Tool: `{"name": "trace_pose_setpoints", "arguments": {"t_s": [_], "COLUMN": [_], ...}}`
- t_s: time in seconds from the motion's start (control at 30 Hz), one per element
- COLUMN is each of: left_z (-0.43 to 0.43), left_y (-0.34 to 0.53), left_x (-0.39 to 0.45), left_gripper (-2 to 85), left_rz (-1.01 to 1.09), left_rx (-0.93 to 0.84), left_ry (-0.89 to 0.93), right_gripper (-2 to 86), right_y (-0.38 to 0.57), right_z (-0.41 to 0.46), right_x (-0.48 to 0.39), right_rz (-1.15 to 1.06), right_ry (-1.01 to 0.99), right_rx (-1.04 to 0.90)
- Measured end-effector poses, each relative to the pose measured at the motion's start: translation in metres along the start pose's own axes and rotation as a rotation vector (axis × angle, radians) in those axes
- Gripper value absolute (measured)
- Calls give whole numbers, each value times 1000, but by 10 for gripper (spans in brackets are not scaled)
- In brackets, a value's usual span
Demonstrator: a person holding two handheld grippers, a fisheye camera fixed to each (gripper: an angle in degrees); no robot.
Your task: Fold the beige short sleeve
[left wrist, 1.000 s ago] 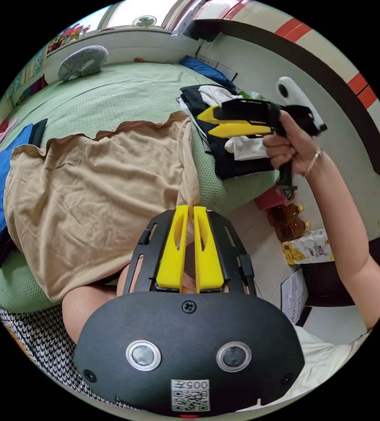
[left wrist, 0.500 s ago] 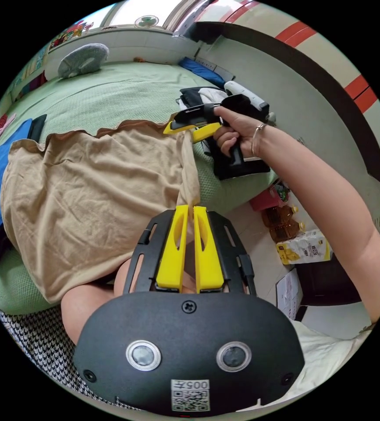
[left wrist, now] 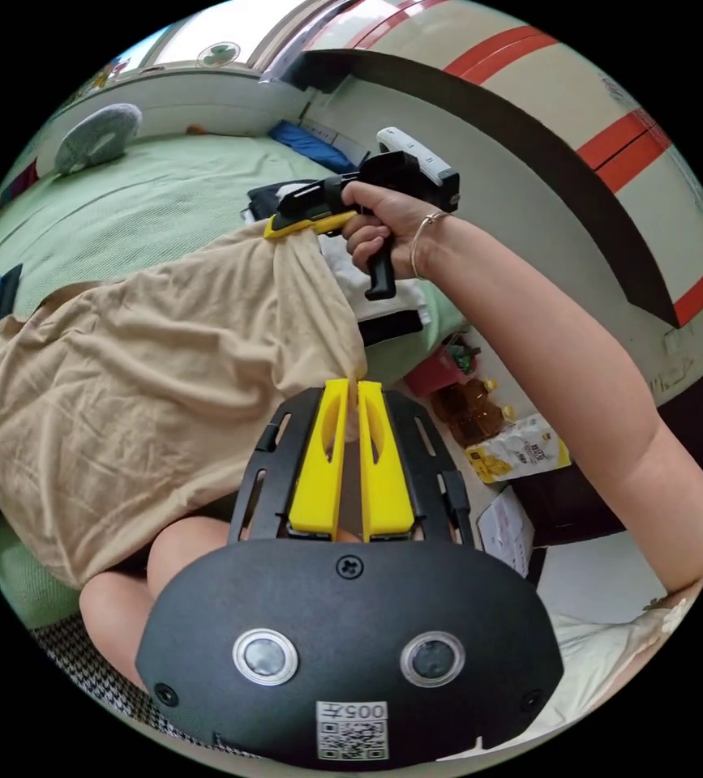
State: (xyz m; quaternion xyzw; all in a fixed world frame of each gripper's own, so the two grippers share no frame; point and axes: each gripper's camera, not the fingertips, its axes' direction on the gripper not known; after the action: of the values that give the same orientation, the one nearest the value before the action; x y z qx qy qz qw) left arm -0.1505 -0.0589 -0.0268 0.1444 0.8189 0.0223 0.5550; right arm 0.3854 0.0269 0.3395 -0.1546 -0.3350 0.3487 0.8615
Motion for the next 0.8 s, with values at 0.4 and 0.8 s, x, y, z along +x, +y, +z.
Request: {"name": "trace_pose_setpoints", "arguments": {"t_s": [0.4,0.8], "left_z": [-92,-207], "left_y": [5,61], "left_x": [-26,-134], "left_gripper": [32,33], "left_rz": [4,-184], "left_rx": [123,204], "left_ry": [96,-40], "right_gripper": [-11,-3], "right_y": [-16,-27], "right_z": [-38,104], "right_x": [-135,-396], "right_rz": [-121,-451], "right_ry": [280,472], "right_rx": [40,-77]}}
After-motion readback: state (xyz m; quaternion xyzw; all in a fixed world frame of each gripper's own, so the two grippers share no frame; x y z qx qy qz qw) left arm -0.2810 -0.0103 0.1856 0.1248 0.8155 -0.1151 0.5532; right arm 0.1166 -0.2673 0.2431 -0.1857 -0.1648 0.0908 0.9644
